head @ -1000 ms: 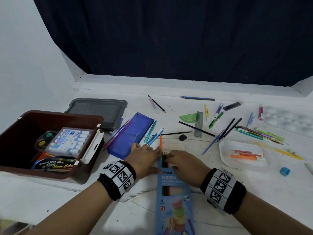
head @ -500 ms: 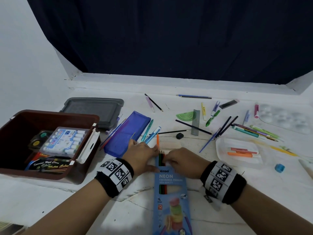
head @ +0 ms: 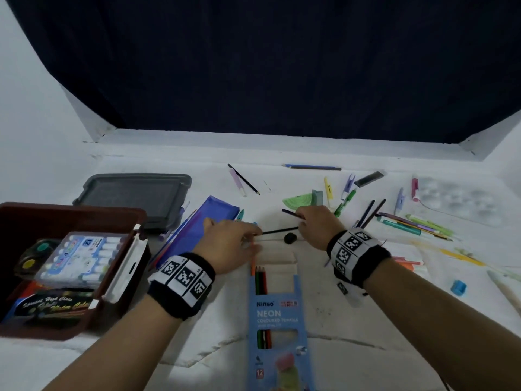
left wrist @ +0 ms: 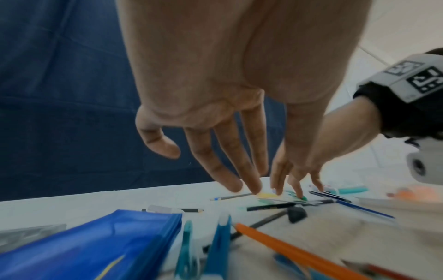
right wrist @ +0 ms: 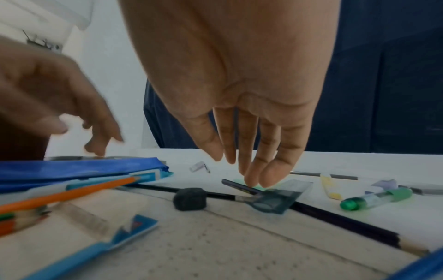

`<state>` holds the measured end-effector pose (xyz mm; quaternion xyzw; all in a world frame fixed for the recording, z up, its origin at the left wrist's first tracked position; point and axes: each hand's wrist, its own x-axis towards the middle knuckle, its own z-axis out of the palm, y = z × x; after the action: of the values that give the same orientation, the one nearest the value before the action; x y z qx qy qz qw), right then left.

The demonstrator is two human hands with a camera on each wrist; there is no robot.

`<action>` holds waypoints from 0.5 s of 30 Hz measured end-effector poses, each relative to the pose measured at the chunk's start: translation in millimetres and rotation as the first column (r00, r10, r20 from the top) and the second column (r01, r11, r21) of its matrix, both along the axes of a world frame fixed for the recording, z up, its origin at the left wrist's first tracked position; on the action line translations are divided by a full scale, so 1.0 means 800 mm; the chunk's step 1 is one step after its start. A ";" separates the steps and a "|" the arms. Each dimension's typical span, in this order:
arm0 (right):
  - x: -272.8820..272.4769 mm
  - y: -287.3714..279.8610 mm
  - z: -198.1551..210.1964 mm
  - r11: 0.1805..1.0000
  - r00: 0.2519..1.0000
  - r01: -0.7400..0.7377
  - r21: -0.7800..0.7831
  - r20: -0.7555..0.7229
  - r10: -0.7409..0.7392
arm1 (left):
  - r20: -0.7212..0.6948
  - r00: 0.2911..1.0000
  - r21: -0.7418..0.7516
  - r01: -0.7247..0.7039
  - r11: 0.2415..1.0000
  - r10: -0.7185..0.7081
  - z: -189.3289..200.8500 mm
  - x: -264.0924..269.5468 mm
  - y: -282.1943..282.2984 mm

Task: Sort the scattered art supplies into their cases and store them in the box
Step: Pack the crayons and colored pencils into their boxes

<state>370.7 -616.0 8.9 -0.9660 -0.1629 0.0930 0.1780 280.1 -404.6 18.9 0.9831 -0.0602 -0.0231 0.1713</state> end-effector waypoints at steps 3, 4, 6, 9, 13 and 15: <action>0.016 0.003 -0.001 0.987 1.000 -0.022 -0.160 -0.015 0.020 | 0.173 0.977 -0.089 -0.113 0.990 0.127 0.007 0.045 0.004; 0.021 0.004 -0.001 0.979 1.000 -0.027 -0.200 -0.017 0.024 | 0.199 0.967 -0.088 -0.147 0.985 0.162 0.009 0.062 0.006; 0.030 0.006 -0.001 0.958 1.000 -0.026 -0.287 -0.003 0.027 | 0.200 0.958 -0.055 -0.200 0.978 0.207 0.012 0.098 0.008; 0.041 0.008 0.001 0.903 0.998 -0.029 -0.429 0.035 0.049 | 0.092 0.966 0.065 -0.248 0.967 0.241 0.010 0.151 0.008; 0.051 0.011 0.001 0.882 0.998 -0.029 -0.471 0.033 0.050 | -0.066 0.965 0.236 -0.231 0.944 0.253 0.001 0.210 0.005; 0.057 0.009 0.000 0.905 0.998 -0.013 -0.426 0.046 0.036 | -0.161 0.958 0.331 -0.176 0.927 0.239 -0.008 0.230 0.003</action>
<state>416.0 -609.0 9.1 -0.9816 -0.1553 0.1031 -0.0421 464.2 -402.3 12.3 0.9913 0.0664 -0.1119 0.0196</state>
